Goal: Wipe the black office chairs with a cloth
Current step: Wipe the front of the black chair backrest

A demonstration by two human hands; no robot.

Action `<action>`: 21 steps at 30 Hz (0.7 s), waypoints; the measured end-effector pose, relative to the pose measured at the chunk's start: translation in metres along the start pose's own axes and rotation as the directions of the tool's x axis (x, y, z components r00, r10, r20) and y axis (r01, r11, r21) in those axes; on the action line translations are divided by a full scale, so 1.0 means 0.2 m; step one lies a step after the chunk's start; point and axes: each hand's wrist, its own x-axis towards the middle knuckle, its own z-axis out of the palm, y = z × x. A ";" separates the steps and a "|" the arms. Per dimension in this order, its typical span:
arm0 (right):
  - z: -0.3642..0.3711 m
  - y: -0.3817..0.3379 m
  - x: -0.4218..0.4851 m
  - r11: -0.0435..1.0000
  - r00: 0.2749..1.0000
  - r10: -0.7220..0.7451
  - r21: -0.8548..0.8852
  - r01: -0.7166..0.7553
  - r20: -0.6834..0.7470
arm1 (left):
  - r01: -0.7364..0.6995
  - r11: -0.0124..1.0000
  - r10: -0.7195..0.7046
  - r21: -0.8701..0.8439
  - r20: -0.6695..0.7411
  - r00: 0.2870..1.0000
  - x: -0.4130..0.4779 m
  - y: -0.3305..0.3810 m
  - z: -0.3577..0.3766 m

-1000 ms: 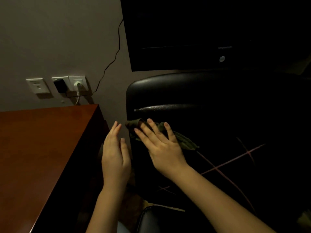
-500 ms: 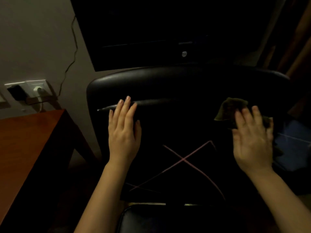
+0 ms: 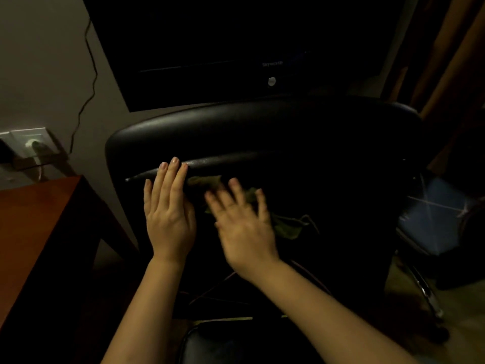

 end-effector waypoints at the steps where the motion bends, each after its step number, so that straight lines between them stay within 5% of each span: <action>1: 0.02 -0.03 -0.01 0.998 0.998 -0.057 -0.006 0.057 0.021 | -0.001 1.000 0.001 -0.008 0.010 1.000 0.00 0.00 -0.01; 5: 0.01 0.09 -0.05 0.982 0.984 -0.179 -0.055 0.179 -0.006 | -0.022 1.000 0.022 -0.012 0.041 0.999 0.00 0.01 -0.02; 11: -0.10 0.55 -0.20 0.995 0.993 0.032 -0.091 -0.042 -0.110 | 0.036 0.999 -0.036 0.006 -0.069 0.997 0.06 0.16 0.01; 16: -0.19 0.80 -0.46 0.971 0.955 0.232 -0.007 -0.238 -0.185 | -0.135 0.990 0.132 -0.050 -0.068 0.989 0.10 0.37 0.09; 21: -0.10 0.77 -0.71 0.988 0.979 0.153 -0.006 -0.155 -0.137 | -0.149 0.989 0.149 -0.001 0.017 0.989 0.09 0.45 0.19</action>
